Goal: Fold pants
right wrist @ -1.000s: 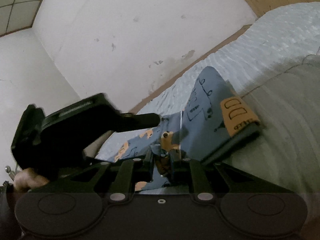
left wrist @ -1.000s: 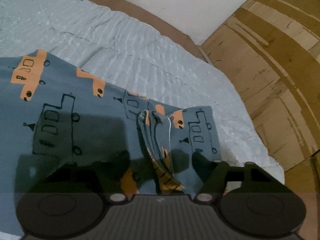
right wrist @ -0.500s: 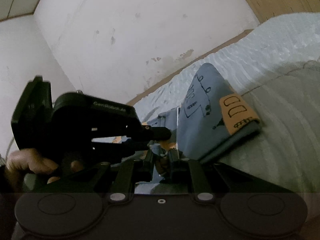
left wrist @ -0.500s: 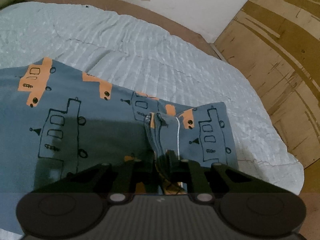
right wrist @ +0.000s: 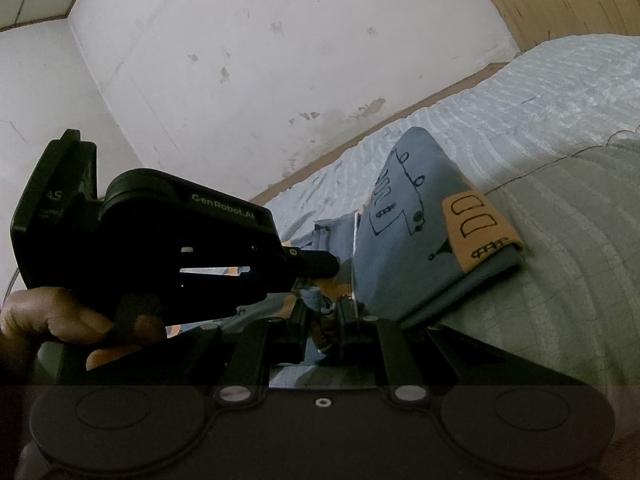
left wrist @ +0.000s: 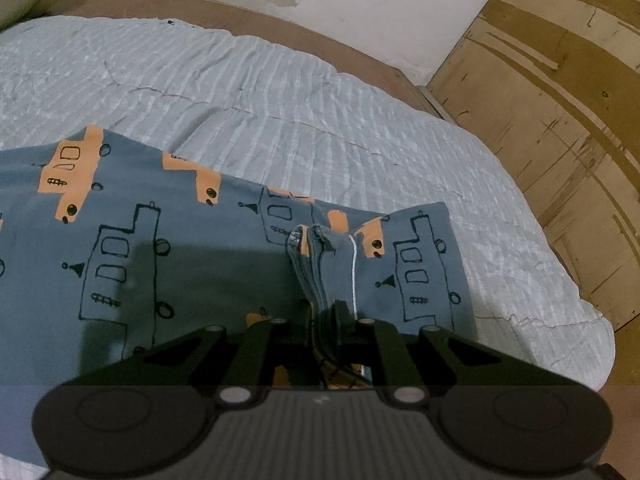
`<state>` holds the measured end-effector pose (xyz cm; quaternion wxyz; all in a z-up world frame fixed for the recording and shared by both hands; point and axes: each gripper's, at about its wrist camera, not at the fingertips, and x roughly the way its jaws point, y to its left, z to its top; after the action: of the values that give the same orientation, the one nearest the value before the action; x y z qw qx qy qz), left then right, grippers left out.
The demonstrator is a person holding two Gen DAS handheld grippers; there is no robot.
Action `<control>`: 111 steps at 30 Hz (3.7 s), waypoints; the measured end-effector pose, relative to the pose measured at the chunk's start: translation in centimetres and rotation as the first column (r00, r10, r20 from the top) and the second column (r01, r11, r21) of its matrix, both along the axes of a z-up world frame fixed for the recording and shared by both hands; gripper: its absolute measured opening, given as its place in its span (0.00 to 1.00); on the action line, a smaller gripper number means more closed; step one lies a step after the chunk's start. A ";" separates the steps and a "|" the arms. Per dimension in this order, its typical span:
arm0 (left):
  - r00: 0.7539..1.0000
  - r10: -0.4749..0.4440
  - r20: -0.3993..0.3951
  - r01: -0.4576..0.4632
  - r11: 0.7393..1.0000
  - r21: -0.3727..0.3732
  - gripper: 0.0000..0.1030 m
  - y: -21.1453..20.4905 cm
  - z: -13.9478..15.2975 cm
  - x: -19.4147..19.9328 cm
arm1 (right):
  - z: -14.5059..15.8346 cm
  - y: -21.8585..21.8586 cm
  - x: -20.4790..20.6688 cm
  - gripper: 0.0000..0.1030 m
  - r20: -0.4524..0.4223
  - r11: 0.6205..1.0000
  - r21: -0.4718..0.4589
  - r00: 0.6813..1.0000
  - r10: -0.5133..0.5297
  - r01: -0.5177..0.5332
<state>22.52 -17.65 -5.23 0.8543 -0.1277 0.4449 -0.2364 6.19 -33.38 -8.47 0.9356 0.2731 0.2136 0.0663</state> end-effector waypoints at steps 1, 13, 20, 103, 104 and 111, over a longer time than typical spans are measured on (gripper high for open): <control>1.000 0.000 0.000 0.000 1.000 0.000 0.11 0.0 0.0 0.0 | 0.0 0.0 0.0 0.14 0.000 1.000 0.000 1.000 0.001 -0.001; 0.997 -0.044 0.064 0.044 0.999 -0.012 0.08 -0.1 1.9 -0.5 | 1.7 1.1 -0.3 0.15 0.021 0.992 -0.124 1.000 0.010 -0.008; 0.990 -0.059 0.129 0.060 0.998 0.000 0.08 2.2 4.7 -1.0 | 3.9 2.6 -0.8 0.15 0.073 0.973 -0.227 0.996 0.054 -0.037; 0.927 0.179 0.329 -0.293 0.894 0.339 0.97 12.8 -0.7 -5.9 | -0.4 2.4 2.0 0.99 0.025 0.674 -0.734 0.995 -0.100 0.086; 0.928 0.178 0.326 -0.290 0.896 0.337 0.96 12.9 -0.5 -5.9 | -0.5 2.4 2.3 0.99 0.019 0.679 -0.729 0.994 -0.108 0.088; 0.904 0.217 0.367 -0.345 0.879 0.330 0.98 15.7 2.9 -6.3 | 1.5 4.0 1.5 0.99 0.093 0.662 -0.734 0.988 -0.122 0.151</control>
<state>16.25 -1.98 -2.31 0.9484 0.0195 0.3148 -0.0331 7.74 -29.39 -6.98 0.9719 -0.1147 0.1843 -0.0912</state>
